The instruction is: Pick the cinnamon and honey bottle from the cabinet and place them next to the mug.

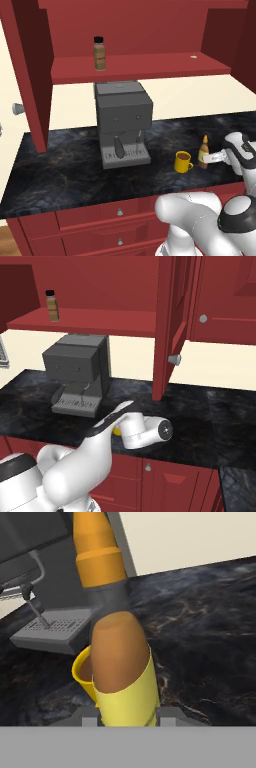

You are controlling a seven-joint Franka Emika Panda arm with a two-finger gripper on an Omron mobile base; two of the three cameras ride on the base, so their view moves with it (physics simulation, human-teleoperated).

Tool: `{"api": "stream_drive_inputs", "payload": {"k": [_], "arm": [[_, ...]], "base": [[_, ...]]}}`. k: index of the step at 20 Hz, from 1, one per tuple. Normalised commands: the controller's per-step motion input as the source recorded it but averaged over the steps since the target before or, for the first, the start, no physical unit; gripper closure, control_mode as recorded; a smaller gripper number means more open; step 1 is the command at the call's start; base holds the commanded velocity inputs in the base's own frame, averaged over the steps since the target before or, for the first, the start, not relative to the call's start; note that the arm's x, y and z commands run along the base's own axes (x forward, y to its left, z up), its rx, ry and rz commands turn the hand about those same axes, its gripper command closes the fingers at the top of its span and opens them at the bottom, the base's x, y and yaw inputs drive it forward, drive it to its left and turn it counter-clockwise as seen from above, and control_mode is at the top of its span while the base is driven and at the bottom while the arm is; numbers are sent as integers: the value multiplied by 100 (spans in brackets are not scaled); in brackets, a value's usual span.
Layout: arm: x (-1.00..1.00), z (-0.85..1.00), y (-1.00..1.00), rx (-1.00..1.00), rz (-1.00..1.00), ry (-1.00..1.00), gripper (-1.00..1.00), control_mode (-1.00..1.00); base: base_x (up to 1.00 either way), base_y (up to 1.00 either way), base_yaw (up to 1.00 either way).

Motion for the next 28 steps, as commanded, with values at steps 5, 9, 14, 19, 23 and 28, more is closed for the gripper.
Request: {"api": "stream_drive_inputs", "payload": {"k": [5,9,14,19,23,28], "arm": [[0,0,0,-4,0,-5,100,-100],[0,-6,0,-1,0,-3,100,-100],[0,-23,0,0,0,0,100,-100],[0,-20,0,0,0,0,100,-100],[0,-10,0,0,0,0,100,-100],[17,0,-1,0,0,-1,100,-100]], "base": [[0,0,0],[0,0,0],[0,0,0],[0,0,0],[0,0,0],[0,0,0]]}}
